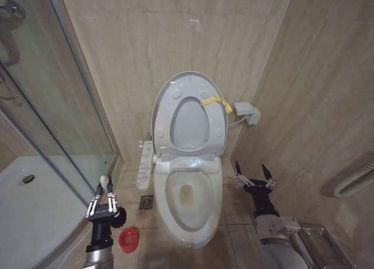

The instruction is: Open the toilet lid, clean the toilet bowl with a toilet brush, close the toilet lid, and flush.

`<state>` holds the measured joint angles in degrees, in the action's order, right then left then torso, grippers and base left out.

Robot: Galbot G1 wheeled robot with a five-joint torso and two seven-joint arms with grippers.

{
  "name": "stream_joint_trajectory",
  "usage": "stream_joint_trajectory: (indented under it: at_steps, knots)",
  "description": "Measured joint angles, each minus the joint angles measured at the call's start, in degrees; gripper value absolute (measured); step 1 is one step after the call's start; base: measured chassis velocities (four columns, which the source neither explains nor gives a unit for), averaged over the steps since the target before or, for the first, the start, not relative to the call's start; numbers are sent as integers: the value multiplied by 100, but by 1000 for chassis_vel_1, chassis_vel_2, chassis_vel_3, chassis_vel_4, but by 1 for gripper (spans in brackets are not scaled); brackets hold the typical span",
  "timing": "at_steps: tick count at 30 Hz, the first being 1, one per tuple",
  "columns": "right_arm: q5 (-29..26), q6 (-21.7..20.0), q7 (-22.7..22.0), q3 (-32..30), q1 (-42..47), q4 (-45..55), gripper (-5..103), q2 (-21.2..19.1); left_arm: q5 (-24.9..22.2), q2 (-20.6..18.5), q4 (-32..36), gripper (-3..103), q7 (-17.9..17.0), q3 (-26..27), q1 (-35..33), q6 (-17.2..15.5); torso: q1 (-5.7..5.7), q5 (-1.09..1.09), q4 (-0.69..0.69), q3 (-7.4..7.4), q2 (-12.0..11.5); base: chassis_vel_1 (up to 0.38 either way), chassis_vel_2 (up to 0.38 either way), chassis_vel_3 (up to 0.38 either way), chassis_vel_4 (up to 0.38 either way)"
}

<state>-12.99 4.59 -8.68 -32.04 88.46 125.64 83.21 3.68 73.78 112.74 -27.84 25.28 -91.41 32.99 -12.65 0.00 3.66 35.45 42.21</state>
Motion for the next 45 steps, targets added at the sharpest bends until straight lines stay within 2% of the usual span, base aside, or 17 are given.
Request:
stream_joint_trajectory:
  at_steps: [1,8,14,19,29,35,38,45]
  knots:
    - [0,0,0,0,0,0,100,0,0,0,0,22,0,0,0,0,0,0,0,0,0,0,0,0,0]
    - [0,0,0,0,0,0,100,0,-408,-38,-1170,22,-164,-14,618,200,0,-1,0,0,0,0,0,0,0]
    - [0,0,0,0,0,0,100,0,-519,-25,-1890,22,-9,-209,1005,411,0,0,0,0,0,0,0,0,0]
    - [0,0,0,-1,0,0,100,0,-511,5,-2407,22,112,-423,1272,643,0,0,0,0,0,0,0,0,0]
    - [0,0,0,0,0,0,100,0,-297,113,-3074,22,180,-774,1516,642,0,0,0,0,0,0,0,0,0]
    - [0,0,0,0,0,0,100,0,-216,119,-3571,22,170,-817,1660,683,0,0,0,0,0,0,0,0,0]
    - [0,0,0,0,0,0,100,0,-217,104,-3950,22,136,-815,1820,803,0,0,-1,0,0,0,0,0,0]
    - [0,0,0,0,0,0,100,0,-226,122,-4373,22,102,-864,2075,961,0,0,0,0,0,0,0,0,0]
